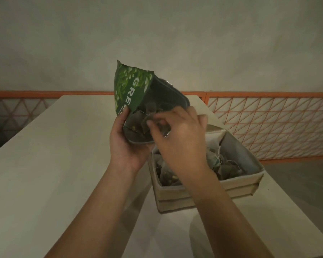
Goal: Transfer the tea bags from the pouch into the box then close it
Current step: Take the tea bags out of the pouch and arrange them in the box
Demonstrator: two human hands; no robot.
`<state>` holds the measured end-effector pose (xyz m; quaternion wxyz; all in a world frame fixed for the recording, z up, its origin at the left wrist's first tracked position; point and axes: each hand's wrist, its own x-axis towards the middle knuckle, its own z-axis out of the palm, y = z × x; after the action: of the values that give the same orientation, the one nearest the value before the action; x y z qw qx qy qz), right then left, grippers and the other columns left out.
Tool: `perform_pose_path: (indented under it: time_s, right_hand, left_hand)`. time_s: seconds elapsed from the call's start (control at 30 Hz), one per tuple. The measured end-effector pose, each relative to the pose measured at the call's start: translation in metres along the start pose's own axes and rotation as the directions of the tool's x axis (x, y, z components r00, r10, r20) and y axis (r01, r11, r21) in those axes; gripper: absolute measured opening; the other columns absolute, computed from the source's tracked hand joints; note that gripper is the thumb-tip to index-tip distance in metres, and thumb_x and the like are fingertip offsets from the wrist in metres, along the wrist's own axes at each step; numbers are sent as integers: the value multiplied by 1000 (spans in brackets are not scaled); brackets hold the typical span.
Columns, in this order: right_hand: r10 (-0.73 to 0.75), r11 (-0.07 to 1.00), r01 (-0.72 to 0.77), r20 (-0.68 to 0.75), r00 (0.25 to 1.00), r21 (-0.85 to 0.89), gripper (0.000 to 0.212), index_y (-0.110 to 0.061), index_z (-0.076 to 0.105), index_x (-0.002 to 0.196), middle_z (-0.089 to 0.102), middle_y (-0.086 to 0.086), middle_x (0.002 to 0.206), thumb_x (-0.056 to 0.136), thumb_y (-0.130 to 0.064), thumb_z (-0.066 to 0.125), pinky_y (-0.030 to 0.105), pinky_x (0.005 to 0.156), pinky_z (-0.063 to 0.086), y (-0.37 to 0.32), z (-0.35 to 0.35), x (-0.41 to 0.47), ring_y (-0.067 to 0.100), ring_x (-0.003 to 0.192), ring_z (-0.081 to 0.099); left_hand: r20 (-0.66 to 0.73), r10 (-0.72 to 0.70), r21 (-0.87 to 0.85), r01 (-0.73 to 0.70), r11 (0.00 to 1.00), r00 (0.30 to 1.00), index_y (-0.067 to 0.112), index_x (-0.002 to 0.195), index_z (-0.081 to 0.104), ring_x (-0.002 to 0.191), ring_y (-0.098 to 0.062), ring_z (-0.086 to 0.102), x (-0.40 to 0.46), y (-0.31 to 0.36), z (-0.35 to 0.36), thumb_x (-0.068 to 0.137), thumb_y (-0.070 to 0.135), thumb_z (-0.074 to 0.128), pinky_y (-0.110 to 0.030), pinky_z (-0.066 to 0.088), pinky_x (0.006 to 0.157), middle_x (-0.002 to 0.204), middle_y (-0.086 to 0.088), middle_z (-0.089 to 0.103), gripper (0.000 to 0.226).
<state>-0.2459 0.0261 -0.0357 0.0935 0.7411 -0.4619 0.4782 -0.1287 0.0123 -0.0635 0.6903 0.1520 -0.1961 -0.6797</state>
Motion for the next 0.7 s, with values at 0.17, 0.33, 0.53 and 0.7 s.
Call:
perform_pose_path:
  time_s: [0.17, 0.33, 0.53, 0.7]
  right_hand:
    - [86, 944, -40, 125, 988, -327, 43, -18, 74, 89, 64, 5, 93, 74, -58, 68, 40, 79, 24, -4, 32, 12, 29, 93, 51]
    - [86, 996, -86, 57, 995, -4, 18, -30, 69, 81, 63, -8, 95, 77, -48, 69, 35, 80, 23, 6, 24, 2, 19, 96, 51]
    - [231, 816, -248, 99, 968, 523, 14, -26, 57, 84, 64, -12, 86, 87, -29, 71, 24, 74, 45, 9, -10, -19, 10, 85, 58]
    - [386, 649, -343, 94, 918, 679, 17, -25, 55, 91, 63, -10, 76, 91, -9, 64, 15, 59, 45, 14, -26, -43, 5, 66, 58]
  left_hand:
    - [8, 30, 11, -30, 999, 1000, 11, 127, 66, 131, -27, 56, 6, -5, -1, 90, 40, 55, -37, 45, 108, 138, -11, 61, 49]
    - [34, 43, 9, -43, 999, 999, 9, 112, 74, 108, -27, 68, 7, 1, -7, 88, 40, 55, -37, 56, 93, 121, -13, 69, 44]
    - [42, 22, 15, -23, 1000, 999, 13, 143, 54, 139, -32, 47, 5, 8, -10, 87, 43, 56, -44, 47, 104, 154, -13, 46, 63]
    - [62, 6, 6, -6, 1000, 998, 18, 151, 45, 143, -33, 42, 3, 7, -17, 89, 41, 57, -51, 38, 113, 156, -10, 44, 67]
